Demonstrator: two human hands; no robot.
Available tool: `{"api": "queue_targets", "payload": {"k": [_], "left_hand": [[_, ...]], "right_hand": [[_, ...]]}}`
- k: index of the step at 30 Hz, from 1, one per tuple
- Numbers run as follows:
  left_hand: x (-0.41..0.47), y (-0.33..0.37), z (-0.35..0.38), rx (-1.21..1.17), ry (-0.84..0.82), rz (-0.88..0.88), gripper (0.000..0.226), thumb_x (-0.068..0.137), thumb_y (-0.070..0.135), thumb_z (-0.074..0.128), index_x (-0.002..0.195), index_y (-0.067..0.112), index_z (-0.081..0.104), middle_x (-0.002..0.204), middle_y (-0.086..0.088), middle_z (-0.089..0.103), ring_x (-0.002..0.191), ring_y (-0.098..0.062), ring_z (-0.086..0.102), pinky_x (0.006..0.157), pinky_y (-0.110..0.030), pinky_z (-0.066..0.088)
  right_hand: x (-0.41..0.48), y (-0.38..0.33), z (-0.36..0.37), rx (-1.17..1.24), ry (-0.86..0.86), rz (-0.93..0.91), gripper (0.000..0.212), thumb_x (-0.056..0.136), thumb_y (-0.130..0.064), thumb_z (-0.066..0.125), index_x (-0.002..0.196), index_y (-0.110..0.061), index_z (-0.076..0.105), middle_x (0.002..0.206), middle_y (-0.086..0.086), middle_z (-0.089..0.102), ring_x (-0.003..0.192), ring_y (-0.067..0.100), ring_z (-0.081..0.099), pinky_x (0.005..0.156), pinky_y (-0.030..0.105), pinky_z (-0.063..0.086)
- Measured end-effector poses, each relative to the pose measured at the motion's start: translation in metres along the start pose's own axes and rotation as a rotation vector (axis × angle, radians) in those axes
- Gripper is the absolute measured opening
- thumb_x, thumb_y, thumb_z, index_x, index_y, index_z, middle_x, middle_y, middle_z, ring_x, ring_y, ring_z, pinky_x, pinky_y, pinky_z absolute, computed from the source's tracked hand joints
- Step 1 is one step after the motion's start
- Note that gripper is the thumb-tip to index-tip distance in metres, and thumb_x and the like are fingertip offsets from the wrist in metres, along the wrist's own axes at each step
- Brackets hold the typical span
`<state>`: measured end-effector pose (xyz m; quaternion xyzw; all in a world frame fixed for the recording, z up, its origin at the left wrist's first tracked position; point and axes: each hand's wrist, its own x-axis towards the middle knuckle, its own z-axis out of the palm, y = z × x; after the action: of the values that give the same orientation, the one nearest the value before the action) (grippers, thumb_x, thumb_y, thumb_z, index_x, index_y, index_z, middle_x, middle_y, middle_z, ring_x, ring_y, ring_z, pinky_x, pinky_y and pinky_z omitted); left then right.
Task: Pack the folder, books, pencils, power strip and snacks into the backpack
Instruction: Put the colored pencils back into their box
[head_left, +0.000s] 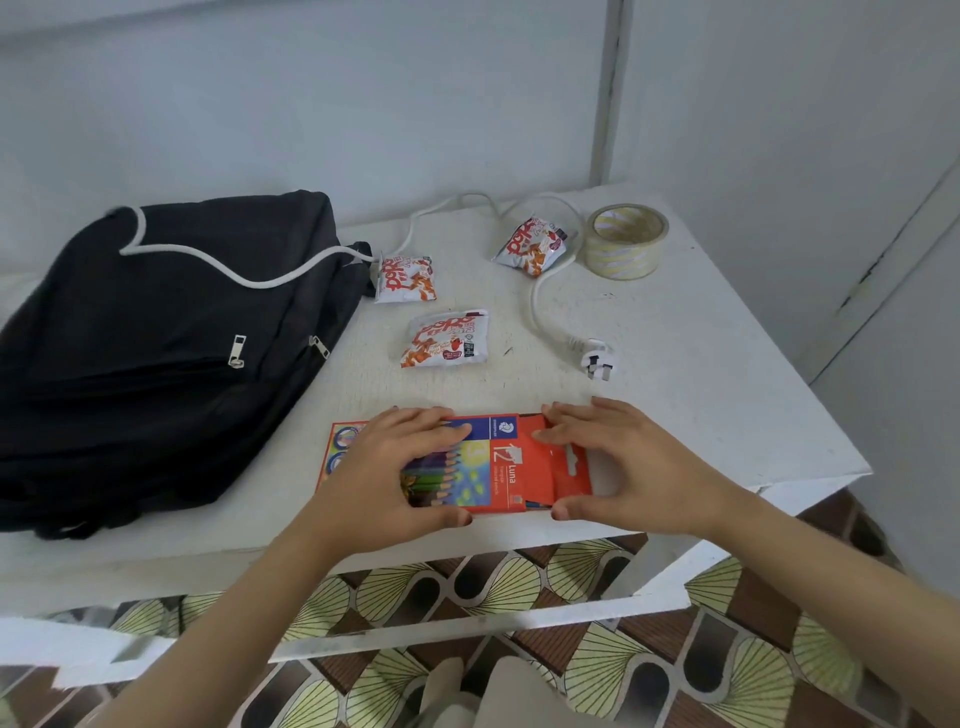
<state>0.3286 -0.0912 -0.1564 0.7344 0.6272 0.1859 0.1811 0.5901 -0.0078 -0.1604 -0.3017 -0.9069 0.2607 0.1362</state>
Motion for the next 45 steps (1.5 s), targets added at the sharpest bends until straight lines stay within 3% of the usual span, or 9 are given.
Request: {"api": "queue_targets", "payload": {"k": [8,11,14,21,25,30,36,41,45], "left_hand": [[-0.001,0.004,0.001,0.005,-0.027,-0.017,0.083,0.056,0.075,0.055,0.131,0.038,0.047,0.142,0.017,0.038,0.128,0.002,0.022,0.101,-0.024,0.02],[-0.001,0.005,0.002,0.005,-0.023,-0.02,0.083,0.057,0.075,0.054,0.131,0.038,0.047,0.143,0.017,0.038,0.128,0.003,0.022,0.103,-0.025,0.021],[-0.002,0.005,-0.001,-0.014,-0.07,-0.018,0.083,0.058,0.074,0.058,0.133,0.043,0.041,0.143,0.023,0.031,0.131,0.005,0.018,0.108,-0.026,0.018],[-0.018,-0.01,-0.014,0.082,-0.067,-0.046,0.102,0.056,0.076,0.06,0.142,0.042,0.018,0.149,0.015,0.022,0.14,-0.006,0.009,0.114,-0.033,0.002],[-0.028,-0.013,-0.018,0.08,0.018,-0.029,0.09,0.056,0.069,0.065,0.135,0.035,0.037,0.132,0.014,0.046,0.123,-0.003,0.036,0.109,-0.04,0.025],[-0.042,-0.007,-0.026,0.129,0.112,0.019,0.085,0.058,0.07,0.063,0.132,0.034,0.044,0.132,0.013,0.048,0.123,-0.001,0.034,0.107,-0.036,0.025],[-0.058,-0.007,-0.061,0.3,0.279,0.031,0.096,0.061,0.082,0.05,0.141,0.031,0.033,0.147,0.01,0.032,0.138,-0.004,0.018,0.116,-0.029,-0.001],[-0.079,-0.036,-0.097,0.266,0.496,-0.153,0.094,0.068,0.081,0.044,0.143,0.026,0.029,0.142,-0.001,0.041,0.134,-0.02,0.033,0.113,-0.047,0.019],[-0.105,-0.083,-0.121,0.387,0.397,-0.241,0.092,0.063,0.072,0.053,0.141,0.027,0.035,0.14,-0.004,0.046,0.134,-0.023,0.036,0.109,-0.053,0.027]], "right_hand": [[0.009,-0.014,0.006,0.032,0.015,-0.006,0.073,0.067,-0.065,0.065,0.126,-0.027,0.043,0.129,-0.015,0.053,0.109,-0.013,0.036,0.11,0.021,0.022],[0.01,-0.016,0.004,0.01,-0.01,-0.009,0.075,0.071,-0.059,0.069,0.132,-0.029,0.038,0.128,-0.015,0.051,0.107,-0.01,0.038,0.104,0.014,0.025],[0.011,-0.016,0.003,-0.059,-0.06,-0.041,0.082,0.072,-0.06,0.067,0.139,-0.031,0.03,0.14,-0.011,0.041,0.12,-0.009,0.03,0.102,0.006,0.015],[0.023,-0.031,0.01,-0.214,-0.162,-0.067,0.091,0.071,-0.077,0.052,0.144,-0.048,0.006,0.157,-0.001,0.016,0.144,0.017,0.008,0.113,0.03,-0.006],[0.026,-0.038,0.016,-0.269,-0.166,-0.112,0.088,0.072,-0.076,0.051,0.145,-0.046,0.011,0.155,-0.002,0.02,0.143,0.017,0.012,0.114,0.035,-0.009],[0.026,-0.045,0.016,-0.221,-0.13,-0.213,0.076,0.075,-0.069,0.055,0.141,-0.046,0.025,0.144,-0.001,0.035,0.128,0.012,0.027,0.106,0.024,0.014],[0.036,-0.061,0.018,-0.242,0.114,-0.24,0.067,0.077,-0.068,0.046,0.139,-0.042,0.038,0.141,0.003,0.04,0.121,0.014,0.037,0.091,0.026,0.033],[0.059,-0.074,0.025,-0.235,0.272,-0.12,0.068,0.076,-0.069,0.042,0.137,-0.038,0.045,0.137,0.008,0.045,0.12,0.022,0.044,0.087,0.034,0.045],[0.076,-0.085,0.034,-0.228,0.306,0.011,0.07,0.074,-0.071,0.036,0.135,-0.037,0.048,0.136,0.013,0.048,0.12,0.028,0.048,0.087,0.038,0.047]]}}
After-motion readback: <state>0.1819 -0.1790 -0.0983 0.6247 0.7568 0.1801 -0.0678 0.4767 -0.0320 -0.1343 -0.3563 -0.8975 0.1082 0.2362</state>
